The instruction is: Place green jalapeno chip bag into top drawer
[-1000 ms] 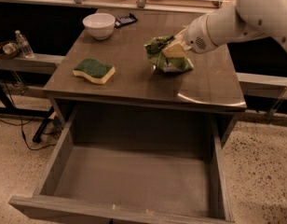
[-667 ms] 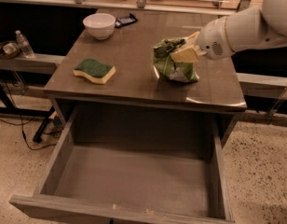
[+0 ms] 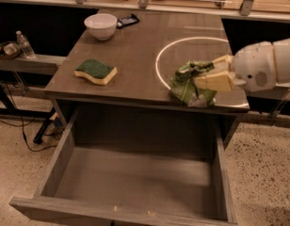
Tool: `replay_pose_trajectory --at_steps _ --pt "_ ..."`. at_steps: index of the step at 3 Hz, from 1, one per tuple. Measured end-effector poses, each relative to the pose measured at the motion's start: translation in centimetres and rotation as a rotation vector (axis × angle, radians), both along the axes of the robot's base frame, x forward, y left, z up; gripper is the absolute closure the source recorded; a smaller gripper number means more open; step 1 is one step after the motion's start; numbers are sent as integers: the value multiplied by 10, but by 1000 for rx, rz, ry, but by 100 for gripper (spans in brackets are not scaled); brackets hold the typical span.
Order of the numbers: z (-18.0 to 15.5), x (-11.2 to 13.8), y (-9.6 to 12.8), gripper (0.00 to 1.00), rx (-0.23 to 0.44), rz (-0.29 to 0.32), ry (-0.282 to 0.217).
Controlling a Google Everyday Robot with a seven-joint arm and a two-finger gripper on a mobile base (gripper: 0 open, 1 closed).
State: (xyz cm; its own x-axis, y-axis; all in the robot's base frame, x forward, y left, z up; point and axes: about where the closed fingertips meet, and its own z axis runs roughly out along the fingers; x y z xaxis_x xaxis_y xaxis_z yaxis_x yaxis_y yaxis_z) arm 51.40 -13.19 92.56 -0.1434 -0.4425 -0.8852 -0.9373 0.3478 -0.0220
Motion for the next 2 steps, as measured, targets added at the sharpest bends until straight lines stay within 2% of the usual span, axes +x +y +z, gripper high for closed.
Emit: replay_pose_trajectory --at_steps 1,2 --pt "-8 -45 -13 100 68 72 43" --pt "-16 -96 -37 100 113 151 104"
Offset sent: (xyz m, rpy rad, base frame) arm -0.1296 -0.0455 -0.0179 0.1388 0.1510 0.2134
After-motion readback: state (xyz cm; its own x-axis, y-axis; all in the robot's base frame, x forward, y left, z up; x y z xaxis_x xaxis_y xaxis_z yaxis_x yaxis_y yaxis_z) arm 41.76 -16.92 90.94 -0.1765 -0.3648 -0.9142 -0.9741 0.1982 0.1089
